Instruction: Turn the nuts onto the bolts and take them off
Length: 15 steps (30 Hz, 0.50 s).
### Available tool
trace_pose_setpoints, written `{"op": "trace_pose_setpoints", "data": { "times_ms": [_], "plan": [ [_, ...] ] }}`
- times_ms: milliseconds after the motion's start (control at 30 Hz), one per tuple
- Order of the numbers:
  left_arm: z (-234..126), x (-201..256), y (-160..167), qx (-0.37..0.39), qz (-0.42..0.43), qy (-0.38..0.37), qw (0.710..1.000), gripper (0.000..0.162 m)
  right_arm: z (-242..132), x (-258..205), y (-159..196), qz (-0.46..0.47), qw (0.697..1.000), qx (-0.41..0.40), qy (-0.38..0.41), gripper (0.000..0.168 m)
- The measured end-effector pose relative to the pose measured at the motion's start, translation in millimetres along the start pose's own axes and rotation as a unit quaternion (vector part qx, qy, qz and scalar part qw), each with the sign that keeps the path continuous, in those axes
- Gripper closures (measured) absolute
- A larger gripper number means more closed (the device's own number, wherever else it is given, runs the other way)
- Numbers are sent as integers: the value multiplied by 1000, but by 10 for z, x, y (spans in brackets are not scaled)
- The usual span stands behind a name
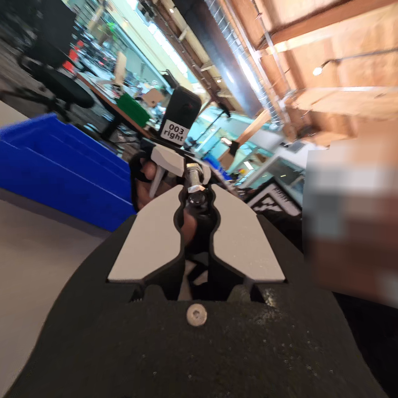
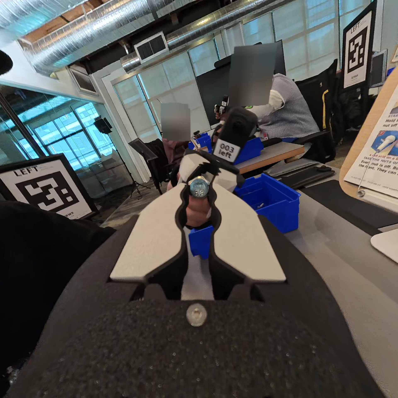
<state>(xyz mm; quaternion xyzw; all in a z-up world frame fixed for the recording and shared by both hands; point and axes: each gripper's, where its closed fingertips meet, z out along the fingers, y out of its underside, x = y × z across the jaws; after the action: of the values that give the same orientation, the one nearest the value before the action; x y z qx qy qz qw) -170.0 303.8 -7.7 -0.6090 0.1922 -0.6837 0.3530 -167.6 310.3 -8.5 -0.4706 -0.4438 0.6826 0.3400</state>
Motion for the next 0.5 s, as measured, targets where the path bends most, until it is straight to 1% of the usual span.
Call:
{"op": "trace_pose_setpoints", "data": {
  "times_ms": [33,67,100,133,167,200,267,300,333,367,400,433,500],
  "plan": [
    [4,-15,-4,-7,48,-33,998,144,-3,11,-4,16,1000,6,-2,151],
    [12,-20,6,-21,109,-69,991,144,-6,10,-12,33,999,13,-10,151],
    [17,-35,25,-42,176,-112,977,144,-6,13,-15,52,998,19,-17,151],
    [10,-64,39,-64,245,-160,954,145,-3,25,-7,72,997,21,-21,151],
    [-1,-89,51,-85,312,-205,924,145,2,34,2,91,995,24,-26,151],
    [-18,-120,66,-109,374,-249,887,145,10,48,15,112,993,26,-29,151],
    [-71,-207,81,-157,479,-330,799,144,23,105,60,156,987,30,-31,151],
    [-90,-250,93,-178,509,-359,762,144,25,136,77,171,984,34,-32,151],
    [-107,-284,92,-192,526,-383,735,144,26,163,92,182,982,37,-32,151],
    [-109,-301,93,-196,531,-395,724,144,21,177,95,190,980,41,-36,151],
    [-98,-301,96,-194,528,-395,726,144,14,178,89,196,979,45,-40,151],
    [-78,-282,109,-188,518,-383,741,140,8,171,76,197,978,47,-41,151],
    [-31,-219,115,-164,468,-346,797,124,-7,149,41,177,982,48,-34,151]
  ]
}}
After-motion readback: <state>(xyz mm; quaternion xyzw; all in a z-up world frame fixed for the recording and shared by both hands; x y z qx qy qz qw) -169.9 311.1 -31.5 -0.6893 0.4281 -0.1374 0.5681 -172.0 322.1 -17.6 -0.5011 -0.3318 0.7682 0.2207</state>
